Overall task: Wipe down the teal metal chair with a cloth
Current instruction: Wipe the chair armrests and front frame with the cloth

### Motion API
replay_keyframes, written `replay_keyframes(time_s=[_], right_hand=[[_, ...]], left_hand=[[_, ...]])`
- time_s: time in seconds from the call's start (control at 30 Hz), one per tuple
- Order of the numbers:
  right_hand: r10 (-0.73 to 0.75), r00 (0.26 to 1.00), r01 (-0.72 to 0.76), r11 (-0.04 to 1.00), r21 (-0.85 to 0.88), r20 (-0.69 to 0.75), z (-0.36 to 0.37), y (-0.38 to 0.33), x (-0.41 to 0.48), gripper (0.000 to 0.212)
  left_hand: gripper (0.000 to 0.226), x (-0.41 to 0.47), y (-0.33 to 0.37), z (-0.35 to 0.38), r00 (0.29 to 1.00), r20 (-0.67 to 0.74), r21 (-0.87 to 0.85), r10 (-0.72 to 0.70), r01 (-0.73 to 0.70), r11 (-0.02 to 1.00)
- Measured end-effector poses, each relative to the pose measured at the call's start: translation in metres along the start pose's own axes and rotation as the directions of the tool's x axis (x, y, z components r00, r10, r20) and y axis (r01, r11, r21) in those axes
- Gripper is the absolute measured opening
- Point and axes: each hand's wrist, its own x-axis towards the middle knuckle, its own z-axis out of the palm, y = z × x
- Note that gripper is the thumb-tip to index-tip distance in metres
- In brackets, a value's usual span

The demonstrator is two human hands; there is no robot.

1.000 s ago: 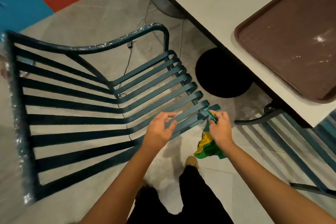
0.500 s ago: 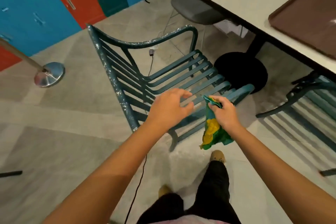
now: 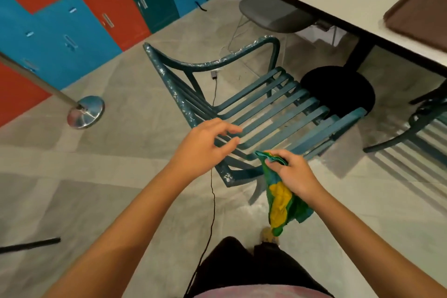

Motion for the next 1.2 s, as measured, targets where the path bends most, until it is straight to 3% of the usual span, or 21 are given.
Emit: replay_keyframes(time_s=[0.13,0.27,0.43,0.57,0.7,0.9,1.07,1.2], right_hand=[[0.109,0.994,-0.107,0.991,0.085,-0.019,0.019,-0.011,-0.002,0.026],[0.225,0.967,-0.207,0.966,0.156,-0.115,0.036,-0.012,-0.004,0.017],[0.318,0.909,-0.275,0.944,0.184,-0.269,0.066,-0.027,-0.016,0.009],[0.342,0.844,-0.318,0.94,0.126,-0.414,0.09,-0.046,-0.031,0.021],[0.256,0.842,-0.31,0.95,-0.039,-0.475,0.11,-0.057,-0.043,0.031],[0.123,0.738,-0.394,0.877,-0.275,-0.664,0.149,-0.068,-0.051,0.044],[0.131,0.648,-0.395,0.9,-0.184,-0.75,0.16,-0.074,-0.048,0.043],[0.067,0.643,-0.385,0.89,-0.246,-0.763,0.172,-0.082,-0.042,0.045]], left_hand=[[0.027,0.011,-0.026,-0.012,0.991,0.131,0.041,0.035,-0.041,0.998],[0.049,0.03,-0.064,-0.024,0.944,0.249,0.121,0.216,-0.251,0.96],[0.073,0.058,-0.101,-0.045,0.81,0.427,0.164,0.402,-0.507,0.846],[0.081,0.073,-0.117,-0.053,0.683,0.572,0.186,0.455,-0.648,0.739],[0.07,0.085,-0.123,-0.051,0.591,0.667,0.218,0.454,-0.737,0.639],[0.044,0.095,-0.127,-0.051,0.589,0.64,0.191,0.494,-0.744,0.64],[0.04,0.092,-0.127,-0.05,0.602,0.623,0.203,0.499,-0.74,0.641],[0.04,0.09,-0.125,-0.049,0.61,0.627,0.233,0.485,-0.74,0.63]])
